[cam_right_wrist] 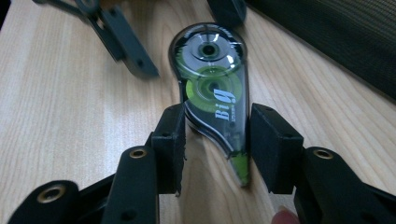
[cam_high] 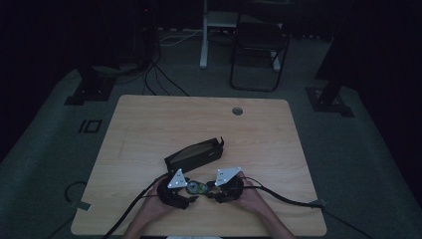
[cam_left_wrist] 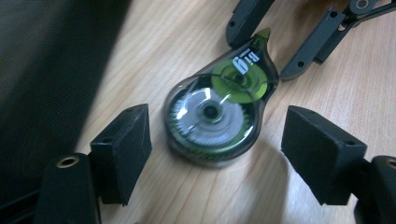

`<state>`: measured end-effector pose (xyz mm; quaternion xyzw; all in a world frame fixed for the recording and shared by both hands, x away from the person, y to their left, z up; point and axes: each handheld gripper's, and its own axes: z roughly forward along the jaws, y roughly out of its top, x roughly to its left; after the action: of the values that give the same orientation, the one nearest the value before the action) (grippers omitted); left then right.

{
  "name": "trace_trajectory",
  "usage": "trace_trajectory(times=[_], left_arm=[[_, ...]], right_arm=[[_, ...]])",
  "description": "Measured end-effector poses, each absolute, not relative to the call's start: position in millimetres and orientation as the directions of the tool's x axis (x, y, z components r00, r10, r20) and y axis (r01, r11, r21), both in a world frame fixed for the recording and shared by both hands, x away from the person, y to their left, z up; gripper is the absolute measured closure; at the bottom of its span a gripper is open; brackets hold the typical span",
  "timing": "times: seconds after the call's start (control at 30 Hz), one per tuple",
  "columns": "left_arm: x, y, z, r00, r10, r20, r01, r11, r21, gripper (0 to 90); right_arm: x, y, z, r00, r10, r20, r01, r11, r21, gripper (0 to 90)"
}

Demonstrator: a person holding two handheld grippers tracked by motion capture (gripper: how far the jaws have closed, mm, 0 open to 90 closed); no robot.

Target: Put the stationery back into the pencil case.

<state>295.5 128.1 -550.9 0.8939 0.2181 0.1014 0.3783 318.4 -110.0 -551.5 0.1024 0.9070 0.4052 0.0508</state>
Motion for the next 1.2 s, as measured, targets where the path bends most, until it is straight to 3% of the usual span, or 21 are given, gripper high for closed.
trace_trajectory(times=[0.37,0.5,0.57,0.8,0.9,1.0,1.07,1.2], left_arm=[[292,124,-550,0.902,0.431,0.020,0.286,-0.632,0.720,38.8],[295,124,-551,0.895,0.445,0.023,0.292,-0.625,0.724,34.3],[296,123,-551,0.893,0.449,0.028,0.292,-0.626,0.723,31.5],[301,118,-551,0.902,0.430,0.034,0.275,-0.634,0.723,30.7],[300,119,-549,0.911,0.411,0.024,0.271,-0.643,0.716,38.7],[298,119,-549,0.920,0.391,0.022,0.259,-0.650,0.714,40.9],[299,117,-550,0.917,0.399,0.021,0.263,-0.643,0.720,37.8],[300,116,-551,0.913,0.408,0.021,0.267,-0.636,0.724,33.9]], right_arm=[[321,-114,-552,-0.967,0.254,-0.011,0.162,0.650,0.742,47.7],[323,-119,-552,-0.963,0.269,-0.008,0.174,0.646,0.743,46.3],[326,-123,-552,-0.963,0.268,-0.002,0.176,0.638,0.749,53.0],[326,-120,-553,-0.974,0.225,0.003,0.149,0.634,0.759,56.5],[326,-121,-553,-0.974,0.224,0.012,0.155,0.632,0.759,53.6],[326,-121,-553,-0.974,0.226,0.022,0.164,0.632,0.757,47.9],[327,-121,-553,-0.973,0.231,0.018,0.164,0.633,0.757,46.9],[329,-123,-552,-0.970,0.242,0.030,0.184,0.646,0.741,35.4]])
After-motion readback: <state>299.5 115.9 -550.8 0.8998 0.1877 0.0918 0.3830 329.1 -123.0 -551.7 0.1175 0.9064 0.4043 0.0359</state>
